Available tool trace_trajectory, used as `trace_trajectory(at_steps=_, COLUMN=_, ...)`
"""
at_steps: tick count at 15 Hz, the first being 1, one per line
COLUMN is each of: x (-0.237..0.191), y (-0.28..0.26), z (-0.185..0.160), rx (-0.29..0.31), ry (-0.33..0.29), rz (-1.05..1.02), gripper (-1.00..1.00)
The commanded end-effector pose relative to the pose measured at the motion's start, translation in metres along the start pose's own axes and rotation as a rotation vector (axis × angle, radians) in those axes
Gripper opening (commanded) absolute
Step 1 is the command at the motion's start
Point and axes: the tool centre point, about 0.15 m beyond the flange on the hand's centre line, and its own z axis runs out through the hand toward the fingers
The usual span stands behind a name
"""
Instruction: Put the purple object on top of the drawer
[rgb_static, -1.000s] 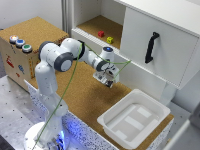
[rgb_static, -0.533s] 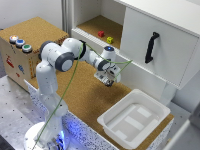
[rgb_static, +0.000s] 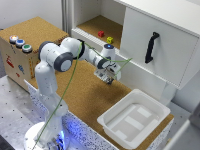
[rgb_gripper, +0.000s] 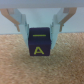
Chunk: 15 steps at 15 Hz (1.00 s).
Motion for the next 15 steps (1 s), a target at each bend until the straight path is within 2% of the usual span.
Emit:
trace_trajectory(at_steps=1, x=-0.016, y=-0.057, z=-0.067, rx=-0.024, ry=0.053, rz=-0.066, gripper=-1.00)
trace_trajectory(at_steps=4, x=-0.018, y=-0.095, z=-0.094, rx=-0.010, ry=0.087, rz=-0.158, gripper=-1.00)
trace_trajectory(at_steps=5, x=-0.019, y=-0.114, z=-0.102, rx=0.030, ry=0.078, rz=-0.193, gripper=-1.00)
trace_trajectory(at_steps=9, x=-0.028, y=-0.199, z=-0.145, rx=0.082, ry=0.117, rz=-0.448, gripper=-1.00)
trace_trajectory(at_steps=10, x=-0.029, y=-0.222, z=-0.163, rx=0.116, ry=0.133, rz=-0.528, gripper=-1.00)
trace_trajectory(at_steps=12, x=-0.037, y=-0.261, z=-0.193, rx=0.143, ry=0.169, rz=-0.676, gripper=-1.00)
trace_trajectory(at_steps=15, x=-0.059, y=-0.317, z=-0.238, rx=0.239, ry=0.176, rz=-0.963, gripper=-1.00)
